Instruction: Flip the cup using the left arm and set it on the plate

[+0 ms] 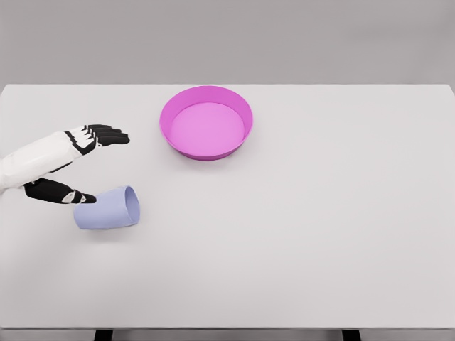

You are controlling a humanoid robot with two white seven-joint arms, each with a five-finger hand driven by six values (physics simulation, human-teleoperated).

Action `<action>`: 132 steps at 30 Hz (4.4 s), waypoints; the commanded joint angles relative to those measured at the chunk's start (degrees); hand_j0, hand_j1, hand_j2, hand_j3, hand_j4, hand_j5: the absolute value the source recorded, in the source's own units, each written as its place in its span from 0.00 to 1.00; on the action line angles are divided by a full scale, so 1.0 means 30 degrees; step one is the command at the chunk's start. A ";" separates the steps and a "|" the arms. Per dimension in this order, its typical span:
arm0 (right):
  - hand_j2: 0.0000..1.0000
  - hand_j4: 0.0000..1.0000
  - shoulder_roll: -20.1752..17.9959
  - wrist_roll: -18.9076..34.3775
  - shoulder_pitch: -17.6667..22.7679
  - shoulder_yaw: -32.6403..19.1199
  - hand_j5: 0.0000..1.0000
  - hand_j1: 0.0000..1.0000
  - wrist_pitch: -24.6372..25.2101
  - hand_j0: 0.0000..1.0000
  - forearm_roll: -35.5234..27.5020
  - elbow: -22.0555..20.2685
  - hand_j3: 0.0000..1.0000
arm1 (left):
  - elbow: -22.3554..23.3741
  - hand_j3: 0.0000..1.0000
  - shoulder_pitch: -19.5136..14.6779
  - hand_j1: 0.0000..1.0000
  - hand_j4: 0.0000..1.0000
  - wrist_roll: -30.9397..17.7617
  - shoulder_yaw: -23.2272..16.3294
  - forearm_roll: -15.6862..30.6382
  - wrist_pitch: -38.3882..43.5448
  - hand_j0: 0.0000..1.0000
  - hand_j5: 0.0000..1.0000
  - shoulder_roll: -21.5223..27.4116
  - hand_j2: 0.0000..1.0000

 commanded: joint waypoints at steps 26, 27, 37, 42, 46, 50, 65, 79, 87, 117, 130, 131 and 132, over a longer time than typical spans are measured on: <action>1.00 1.00 -0.0003 0.0002 0.0088 -0.0033 1.00 1.00 -0.0001 1.00 -0.0003 0.0068 1.00 | -0.0030 1.00 -0.0439 1.00 1.00 -0.1661 0.0536 -0.0064 -0.0011 1.00 1.00 -0.1554 1.00; 1.00 1.00 -0.0003 0.0002 0.0088 -0.0033 1.00 1.00 -0.0001 1.00 -0.0003 0.0068 1.00 | -0.0030 1.00 -0.0615 1.00 1.00 -0.1719 0.0740 -0.0064 -0.0011 1.00 1.00 -0.1610 1.00; 1.00 1.00 -0.0003 0.0002 0.0088 -0.0033 1.00 1.00 -0.0001 1.00 -0.0003 0.0068 1.00 | -0.0059 1.00 -0.0381 1.00 1.00 -0.4766 0.0653 0.3950 -0.0011 1.00 1.00 -0.1904 1.00; 1.00 1.00 -0.0003 0.0002 0.0088 -0.0033 1.00 1.00 -0.0001 1.00 -0.0003 0.0068 1.00 | -0.0030 1.00 0.0410 1.00 1.00 -0.4825 0.0595 0.4507 -0.0011 1.00 1.00 -0.1788 1.00; 1.00 1.00 -0.0003 0.0002 0.0088 -0.0033 1.00 1.00 -0.0001 1.00 -0.0003 0.0068 1.00 | -0.0030 1.00 0.0966 1.00 1.00 -0.4796 0.0624 0.4741 -0.0011 1.00 1.00 -0.1846 1.00; 1.00 1.00 -0.0003 0.0002 0.0088 -0.0033 1.00 1.00 -0.0001 1.00 -0.0003 0.0068 1.00 | -0.0030 1.00 0.1113 1.00 1.00 -0.4796 0.0770 0.4507 0.0053 1.00 1.00 -0.1934 1.00; 1.00 1.00 -0.0003 0.0002 0.0088 -0.0033 1.00 1.00 -0.0001 1.00 -0.0003 0.0068 1.00 | -0.0059 1.00 0.1787 1.00 1.00 -0.4796 0.0858 0.3393 0.4917 1.00 1.00 -0.1758 1.00; 1.00 1.00 -0.0003 0.0002 0.0088 -0.0033 1.00 1.00 -0.0001 1.00 -0.0003 0.0068 1.00 | -0.0030 1.00 0.2315 1.00 1.00 -0.4854 0.0829 0.3393 0.4917 1.00 1.00 -0.2051 1.00; 1.00 1.00 -0.0003 0.0002 0.0088 -0.0033 1.00 1.00 -0.0001 1.00 -0.0003 0.0068 1.00 | -0.0030 1.00 0.2285 1.00 1.00 -0.4854 0.0829 0.3364 0.4946 1.00 1.00 -0.2080 1.00; 1.00 1.00 -0.0003 0.0002 0.0088 -0.0033 1.00 1.00 -0.0001 1.00 -0.0003 0.0068 1.00 | -0.0030 1.00 0.2637 1.00 1.00 -0.4796 0.0829 0.3745 0.7847 1.00 1.00 -0.2549 1.00; 1.00 1.00 -0.0003 0.0002 0.0088 -0.0033 1.00 1.00 -0.0001 1.00 -0.0003 0.0068 1.00 | -0.0030 1.00 0.2637 1.00 1.00 -0.4825 0.0829 0.3715 0.8783 1.00 1.00 -0.3076 1.00; 1.00 1.00 -0.0003 0.0002 0.0088 -0.0033 1.00 1.00 -0.0001 1.00 -0.0003 0.0068 1.00 | -0.0030 1.00 0.2637 1.00 1.00 -0.4825 0.0829 0.3715 0.9076 1.00 1.00 -0.3076 1.00; 1.00 1.00 -0.0003 0.0002 0.0088 -0.0033 1.00 1.00 -0.0001 1.00 -0.0003 0.0068 1.00 | -0.0030 1.00 0.2637 1.00 1.00 -0.4825 0.0829 0.3715 0.9224 1.00 1.00 -0.3076 1.00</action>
